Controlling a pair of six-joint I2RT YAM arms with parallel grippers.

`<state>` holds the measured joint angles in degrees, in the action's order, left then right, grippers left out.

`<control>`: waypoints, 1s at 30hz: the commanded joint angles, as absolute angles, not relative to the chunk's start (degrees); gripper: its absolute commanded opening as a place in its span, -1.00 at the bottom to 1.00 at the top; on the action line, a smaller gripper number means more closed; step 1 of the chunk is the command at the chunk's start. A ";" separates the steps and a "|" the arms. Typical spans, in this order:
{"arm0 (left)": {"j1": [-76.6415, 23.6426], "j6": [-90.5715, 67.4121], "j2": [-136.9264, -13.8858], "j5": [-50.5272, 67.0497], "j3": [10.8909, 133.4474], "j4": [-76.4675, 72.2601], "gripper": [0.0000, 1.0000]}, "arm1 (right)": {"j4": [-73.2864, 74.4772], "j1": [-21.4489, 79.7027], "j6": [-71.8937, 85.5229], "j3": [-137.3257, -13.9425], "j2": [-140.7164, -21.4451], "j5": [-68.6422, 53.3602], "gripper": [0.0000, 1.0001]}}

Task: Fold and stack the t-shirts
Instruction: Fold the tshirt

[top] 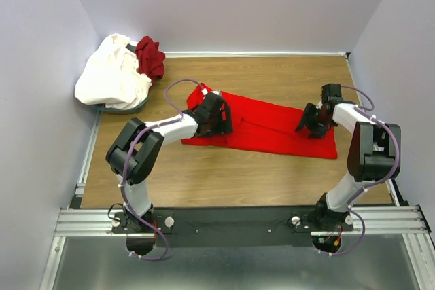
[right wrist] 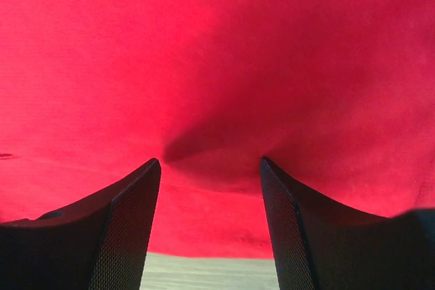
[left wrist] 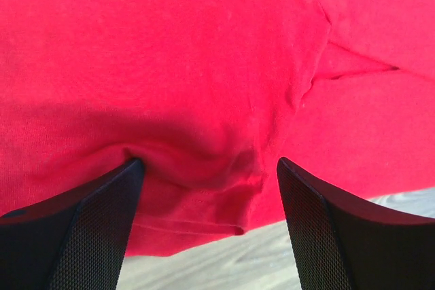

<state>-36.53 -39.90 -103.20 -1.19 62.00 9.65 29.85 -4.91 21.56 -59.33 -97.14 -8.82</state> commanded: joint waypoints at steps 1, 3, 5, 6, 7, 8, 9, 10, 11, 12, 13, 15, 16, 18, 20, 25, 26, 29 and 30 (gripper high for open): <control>-34.46 -37.62 -107.49 -0.79 62.40 8.97 0.75 | 28.65 -4.04 23.02 -56.96 -98.00 -10.72 0.35; -33.41 -36.65 -108.10 -0.62 63.27 8.70 0.75 | 28.74 -3.87 24.16 -55.38 -97.39 -10.72 0.35; -32.70 -35.95 -109.07 -0.27 64.24 8.79 0.75 | 28.74 -3.87 25.48 -53.88 -96.68 -11.33 0.35; -32.35 -34.99 -109.25 -0.26 65.55 8.79 0.75 | 28.74 -3.87 26.79 -52.22 -96.59 -11.95 0.35; -31.73 -34.37 -110.21 -0.26 66.35 8.96 0.75 | 28.74 -3.78 27.50 -51.34 -96.50 -13.26 0.35; -31.47 -33.84 -110.74 -0.26 67.31 9.14 0.75 | 28.83 -3.69 28.12 -50.46 -96.33 -13.62 0.34; -31.20 -32.18 -111.53 -0.26 68.37 10.01 0.75 | 28.74 -3.08 28.65 -49.41 -95.37 -13.71 0.34; -30.68 -31.47 -113.27 -0.35 70.82 10.80 0.75 | 28.65 -2.64 29.70 -47.65 -94.75 -13.36 0.34; -30.50 -30.68 -114.07 -0.53 72.14 11.51 0.75 | 28.65 -2.11 30.14 -46.68 -93.88 -13.10 0.34; -30.32 -29.46 -114.95 -0.96 74.42 12.91 0.75 | 28.65 -0.89 31.36 -45.10 -92.39 -13.01 0.34; -30.15 -29.01 -116.27 -1.31 75.31 13.35 0.75 | 28.65 -0.36 31.99 -44.04 -91.42 -12.92 0.34; -29.27 -28.22 -117.33 -1.67 76.64 13.97 0.75 | 28.74 1.66 33.39 -42.55 -89.83 -13.09 0.34; -28.92 -27.69 -118.29 -1.76 77.77 14.24 0.75 | 28.65 2.28 35.05 -40.97 -88.17 -13.27 0.34; -27.78 -27.34 -119.26 -1.85 78.83 14.85 0.75 | 28.57 4.55 36.56 -39.82 -86.67 -13.18 0.34; -27.16 -26.72 -120.41 -1.85 79.98 15.29 0.75 | 28.56 6.93 38.84 -38.59 -85.00 -12.48 0.34; -25.93 -25.05 -122.60 -1.41 83.40 16.52 0.75 | 28.30 11.95 42.44 -37.97 -84.20 -11.60 0.34; -25.93 -24.35 -123.39 -1.32 84.10 16.87 0.75 | 28.30 13.52 42.80 -38.06 -84.55 -11.17 0.34; -25.84 -23.38 -125.24 -1.67 88.14 18.80 0.75 | 27.95 16.42 44.81 -38.23 -84.90 -10.99 0.34; -25.84 -23.20 -125.77 -1.76 88.94 19.16 0.75 | 27.78 17.39 44.82 -38.41 -84.90 -10.73 0.34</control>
